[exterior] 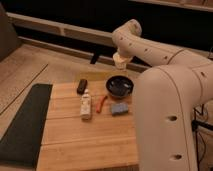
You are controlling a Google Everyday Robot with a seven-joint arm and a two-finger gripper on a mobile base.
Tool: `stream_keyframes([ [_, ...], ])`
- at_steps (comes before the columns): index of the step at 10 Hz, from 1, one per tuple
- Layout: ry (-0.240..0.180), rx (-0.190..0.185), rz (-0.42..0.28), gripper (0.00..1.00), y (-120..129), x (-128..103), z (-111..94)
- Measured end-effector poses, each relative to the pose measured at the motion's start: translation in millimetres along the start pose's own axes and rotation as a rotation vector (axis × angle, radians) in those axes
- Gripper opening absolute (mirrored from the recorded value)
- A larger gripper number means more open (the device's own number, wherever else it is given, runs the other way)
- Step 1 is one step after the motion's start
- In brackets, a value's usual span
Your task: Place the ceramic cup in the ceramic bowl
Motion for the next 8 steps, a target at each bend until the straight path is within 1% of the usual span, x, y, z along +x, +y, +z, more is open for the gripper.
stream_keyframes([
  [2, 0.052, 0.016, 0.064, 0.0, -14, 21, 13],
  [4, 0.094, 0.036, 0.1, 0.0, -21, 41, 24],
  [6, 0.127, 0.041, 0.135, 0.0, -26, 52, 35],
  [8, 0.155, 0.043, 0.144, 0.0, -19, 60, 51],
])
